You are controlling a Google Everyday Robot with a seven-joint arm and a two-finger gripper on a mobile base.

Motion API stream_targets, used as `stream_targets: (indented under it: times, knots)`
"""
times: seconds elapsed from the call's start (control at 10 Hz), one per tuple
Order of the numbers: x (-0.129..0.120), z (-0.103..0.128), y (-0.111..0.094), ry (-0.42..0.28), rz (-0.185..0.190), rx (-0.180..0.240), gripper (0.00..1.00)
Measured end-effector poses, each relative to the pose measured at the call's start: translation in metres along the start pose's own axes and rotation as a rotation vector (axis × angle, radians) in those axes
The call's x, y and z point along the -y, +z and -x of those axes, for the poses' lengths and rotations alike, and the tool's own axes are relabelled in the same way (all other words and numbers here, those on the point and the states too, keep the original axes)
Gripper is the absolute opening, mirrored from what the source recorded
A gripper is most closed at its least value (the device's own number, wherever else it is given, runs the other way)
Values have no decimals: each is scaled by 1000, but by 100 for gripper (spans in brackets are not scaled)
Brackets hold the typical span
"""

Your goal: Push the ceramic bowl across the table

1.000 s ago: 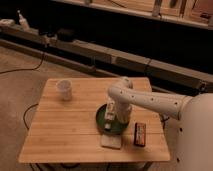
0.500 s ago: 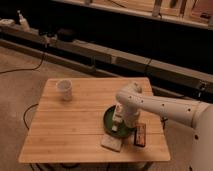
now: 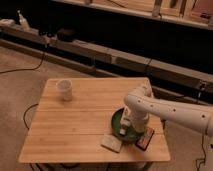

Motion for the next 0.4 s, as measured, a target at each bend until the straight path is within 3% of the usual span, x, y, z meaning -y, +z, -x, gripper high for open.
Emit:
stream_targets:
  times: [0.4]
  knots:
    - [2, 0, 0, -5, -1, -1, 0]
